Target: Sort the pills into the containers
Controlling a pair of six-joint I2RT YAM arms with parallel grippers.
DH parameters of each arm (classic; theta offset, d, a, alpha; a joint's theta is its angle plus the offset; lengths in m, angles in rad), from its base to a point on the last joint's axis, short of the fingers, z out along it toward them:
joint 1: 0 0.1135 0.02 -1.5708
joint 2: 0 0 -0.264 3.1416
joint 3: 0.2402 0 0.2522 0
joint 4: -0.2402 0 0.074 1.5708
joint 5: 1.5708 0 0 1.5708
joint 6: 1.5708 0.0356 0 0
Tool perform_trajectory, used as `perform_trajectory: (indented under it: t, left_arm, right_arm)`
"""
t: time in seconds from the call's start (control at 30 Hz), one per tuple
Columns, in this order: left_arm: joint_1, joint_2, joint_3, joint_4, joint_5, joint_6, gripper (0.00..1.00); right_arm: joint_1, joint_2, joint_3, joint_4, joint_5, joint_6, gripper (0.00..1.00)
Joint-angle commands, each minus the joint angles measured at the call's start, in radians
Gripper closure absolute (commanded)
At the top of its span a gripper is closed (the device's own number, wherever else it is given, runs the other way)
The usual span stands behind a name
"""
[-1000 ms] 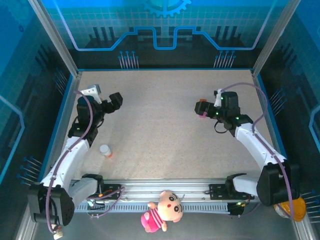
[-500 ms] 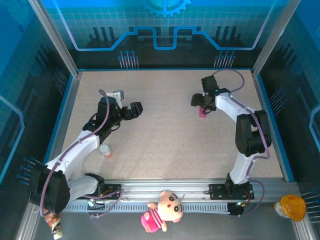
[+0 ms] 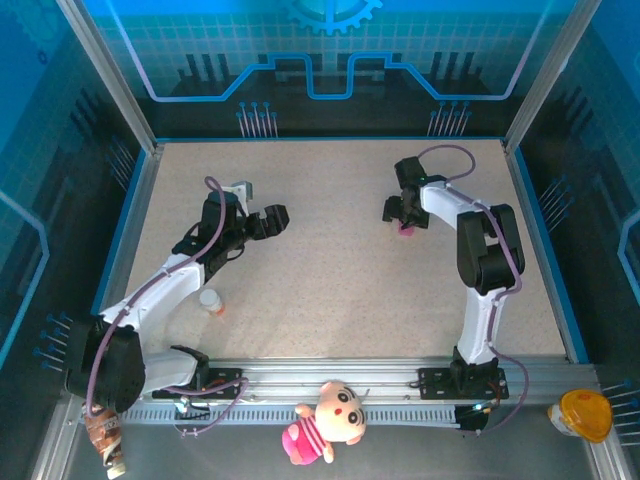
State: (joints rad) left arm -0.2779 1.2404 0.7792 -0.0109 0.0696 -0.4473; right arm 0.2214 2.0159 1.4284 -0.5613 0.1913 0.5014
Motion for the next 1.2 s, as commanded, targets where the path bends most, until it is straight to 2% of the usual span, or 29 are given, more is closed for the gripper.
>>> perform_trajectory:
  t: [0.0, 0.47, 0.7, 0.93, 1.03, 1.17]
  left_arm:
    - [-0.009, 0.008, 0.036, 0.019, 0.023, -0.025, 0.01]
    - [-0.009, -0.008, 0.025, 0.005, 0.020, -0.045, 0.01]
    - [-0.009, -0.031, 0.009, -0.001, 0.019, -0.057, 0.01]
    - [-0.010, -0.056, -0.018, 0.009, 0.023, -0.089, 0.01]
    - [-0.012, -0.063, -0.032, 0.017, 0.027, -0.111, 0.01]
    - [-0.014, -0.082, -0.054, 0.017, 0.032, -0.139, 0.01]
  right_arm:
    - [-0.009, 0.027, 0.018, -0.027, 0.003, 0.002, 0.31]
    - [-0.005, -0.011, -0.049, -0.002, -0.021, -0.056, 0.57]
    - [0.027, -0.106, -0.146, 0.031, -0.035, -0.086, 0.60]
    - [0.153, -0.255, -0.300, 0.100, -0.102, -0.082, 0.61]
    - [0.238, -0.307, -0.363, 0.163, -0.176, -0.107, 0.60]
    - [0.318, -0.357, -0.429, 0.257, -0.333, -0.178, 0.60]
